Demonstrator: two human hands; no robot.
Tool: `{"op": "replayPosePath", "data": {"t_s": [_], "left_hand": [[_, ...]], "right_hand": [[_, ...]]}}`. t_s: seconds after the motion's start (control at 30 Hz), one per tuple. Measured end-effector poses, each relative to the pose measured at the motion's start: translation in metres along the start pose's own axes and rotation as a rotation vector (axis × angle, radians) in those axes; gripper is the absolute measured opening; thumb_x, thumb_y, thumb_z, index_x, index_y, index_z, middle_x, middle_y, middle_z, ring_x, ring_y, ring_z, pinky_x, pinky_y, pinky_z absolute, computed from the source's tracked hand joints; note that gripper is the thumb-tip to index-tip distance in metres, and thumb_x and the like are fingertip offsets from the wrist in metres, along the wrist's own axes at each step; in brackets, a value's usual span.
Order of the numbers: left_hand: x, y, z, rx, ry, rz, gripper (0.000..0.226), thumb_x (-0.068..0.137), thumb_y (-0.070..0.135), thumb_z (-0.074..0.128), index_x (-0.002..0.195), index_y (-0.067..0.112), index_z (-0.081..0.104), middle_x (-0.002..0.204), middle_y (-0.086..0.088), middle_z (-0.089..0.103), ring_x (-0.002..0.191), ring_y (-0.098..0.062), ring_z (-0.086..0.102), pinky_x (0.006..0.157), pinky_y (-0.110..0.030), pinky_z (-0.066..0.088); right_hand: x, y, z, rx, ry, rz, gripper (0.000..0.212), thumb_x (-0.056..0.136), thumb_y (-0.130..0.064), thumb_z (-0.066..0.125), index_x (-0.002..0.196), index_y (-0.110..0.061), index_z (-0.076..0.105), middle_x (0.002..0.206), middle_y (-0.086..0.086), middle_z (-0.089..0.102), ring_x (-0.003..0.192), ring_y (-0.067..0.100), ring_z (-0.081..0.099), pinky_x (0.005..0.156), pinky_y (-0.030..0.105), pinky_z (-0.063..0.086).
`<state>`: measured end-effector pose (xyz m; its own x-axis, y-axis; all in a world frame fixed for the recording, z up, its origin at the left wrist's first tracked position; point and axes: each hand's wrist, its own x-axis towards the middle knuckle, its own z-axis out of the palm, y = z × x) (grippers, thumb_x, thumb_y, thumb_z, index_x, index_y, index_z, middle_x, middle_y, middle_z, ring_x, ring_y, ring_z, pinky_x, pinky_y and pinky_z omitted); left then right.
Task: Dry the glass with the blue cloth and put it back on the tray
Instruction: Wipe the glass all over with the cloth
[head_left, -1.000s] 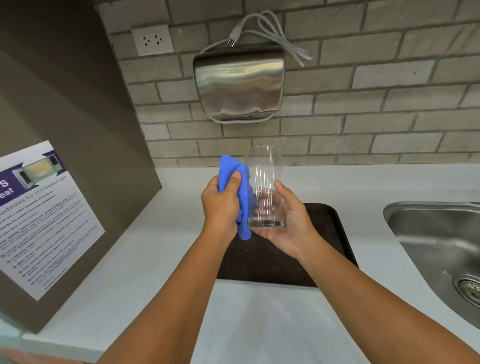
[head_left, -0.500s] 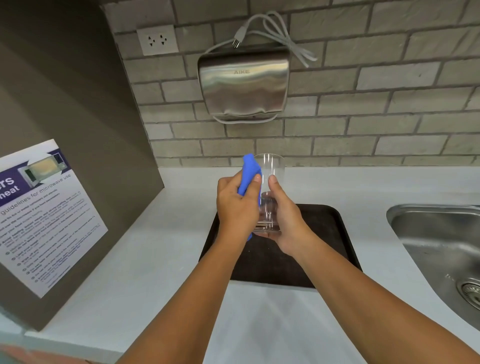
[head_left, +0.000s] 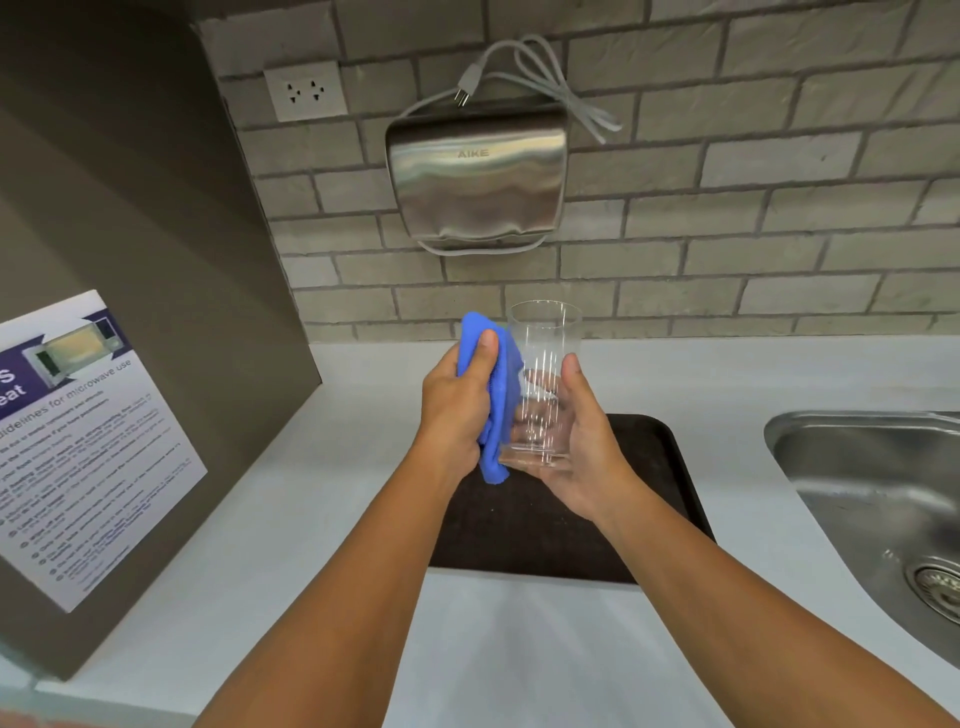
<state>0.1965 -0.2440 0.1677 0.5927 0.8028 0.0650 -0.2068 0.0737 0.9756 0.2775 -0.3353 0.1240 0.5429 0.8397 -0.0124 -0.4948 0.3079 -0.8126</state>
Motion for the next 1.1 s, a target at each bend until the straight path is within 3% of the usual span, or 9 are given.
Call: {"op": "replayPosePath", "data": {"t_s": [0.1, 0.2, 0.33, 0.43, 0.6, 0.73, 0.83, 0.97, 1.1], "left_hand": [[-0.008, 0.001, 0.004, 0.174, 0.030, 0.218, 0.019, 0.089, 0.047, 0.062, 0.078, 0.032, 0.066, 0.080, -0.001, 0.066, 0.061, -0.003, 0.064, 0.053, -0.016, 0.051], [-0.015, -0.001, 0.010, 0.379, 0.001, 0.381, 0.026, 0.090, 0.045, 0.061, 0.066, 0.035, 0.059, 0.088, 0.002, 0.050, 0.060, 0.006, 0.056, 0.052, -0.005, 0.042], [-0.010, 0.007, 0.008, 0.286, 0.007, 0.163, 0.038, 0.089, 0.054, 0.057, 0.070, 0.022, 0.061, 0.092, -0.009, 0.065, 0.065, -0.010, 0.067, 0.053, -0.024, 0.054], [-0.008, 0.008, 0.004, 0.128, -0.002, -0.064, 0.035, 0.089, 0.053, 0.060, 0.086, 0.019, 0.071, 0.090, -0.015, 0.076, 0.080, -0.032, 0.074, 0.071, -0.045, 0.062], [-0.009, -0.003, 0.003, 0.073, 0.071, -0.048, 0.025, 0.089, 0.048, 0.061, 0.073, 0.034, 0.074, 0.074, -0.002, 0.077, 0.066, -0.023, 0.073, 0.056, -0.033, 0.061], [-0.008, -0.008, 0.000, 0.079, 0.130, -0.001, 0.028, 0.092, 0.045, 0.059, 0.083, 0.022, 0.072, 0.078, -0.011, 0.068, 0.069, -0.026, 0.067, 0.067, -0.043, 0.061], [-0.009, -0.007, 0.001, 0.179, 0.185, 0.092, 0.036, 0.095, 0.042, 0.055, 0.087, 0.009, 0.065, 0.077, -0.012, 0.062, 0.064, -0.021, 0.062, 0.062, -0.036, 0.058], [-0.014, -0.003, 0.004, 0.372, 0.227, 0.251, 0.036, 0.097, 0.041, 0.051, 0.076, 0.012, 0.057, 0.093, -0.011, 0.058, 0.063, -0.013, 0.056, 0.058, -0.020, 0.043], [-0.024, -0.003, 0.014, 0.562, 0.143, 0.497, 0.025, 0.095, 0.041, 0.054, 0.098, 0.020, 0.066, 0.094, 0.010, 0.040, 0.074, -0.006, 0.055, 0.059, -0.007, 0.041]], "right_hand": [[-0.001, -0.002, 0.003, -0.023, 0.075, -0.010, 0.064, 0.065, -0.069, 0.066, 0.104, -0.019, 0.072, 0.098, 0.014, 0.074, 0.081, 0.030, 0.074, 0.078, 0.050, 0.059], [-0.001, -0.005, 0.005, -0.053, 0.131, -0.033, 0.075, 0.063, -0.067, 0.069, 0.114, -0.013, 0.062, 0.094, 0.014, 0.072, 0.075, 0.030, 0.072, 0.081, 0.054, 0.058], [-0.004, -0.006, 0.001, 0.015, 0.056, -0.001, 0.072, 0.071, -0.067, 0.063, 0.116, -0.011, 0.063, 0.086, 0.012, 0.074, 0.071, 0.027, 0.073, 0.069, 0.044, 0.060], [-0.005, -0.003, -0.003, 0.046, -0.015, 0.002, 0.064, 0.078, -0.067, 0.057, 0.109, -0.014, 0.072, 0.089, 0.012, 0.073, 0.077, 0.029, 0.072, 0.080, 0.050, 0.057], [-0.006, 0.002, 0.006, -0.045, 0.178, -0.009, 0.075, 0.067, -0.069, 0.068, 0.115, -0.011, 0.069, 0.101, 0.014, 0.074, 0.089, 0.033, 0.074, 0.081, 0.053, 0.060], [-0.004, 0.001, 0.010, -0.172, 0.329, -0.066, 0.059, 0.080, -0.062, 0.068, 0.107, -0.009, 0.067, 0.103, 0.022, 0.075, 0.086, 0.036, 0.075, 0.075, 0.049, 0.062], [-0.004, 0.000, 0.013, -0.215, 0.305, 0.014, 0.051, 0.087, -0.064, 0.056, 0.109, -0.019, 0.067, 0.101, 0.012, 0.078, 0.083, 0.027, 0.077, 0.063, 0.040, 0.062], [-0.006, 0.000, 0.019, -0.292, 0.216, 0.021, 0.062, 0.071, -0.069, 0.070, 0.107, -0.019, 0.066, 0.098, 0.007, 0.076, 0.079, 0.021, 0.077, 0.058, 0.033, 0.060], [-0.010, 0.001, 0.025, -0.229, 0.218, -0.025, 0.080, 0.064, -0.066, 0.072, 0.118, -0.007, 0.064, 0.110, 0.020, 0.073, 0.092, 0.028, 0.075, 0.075, 0.043, 0.061]]}}
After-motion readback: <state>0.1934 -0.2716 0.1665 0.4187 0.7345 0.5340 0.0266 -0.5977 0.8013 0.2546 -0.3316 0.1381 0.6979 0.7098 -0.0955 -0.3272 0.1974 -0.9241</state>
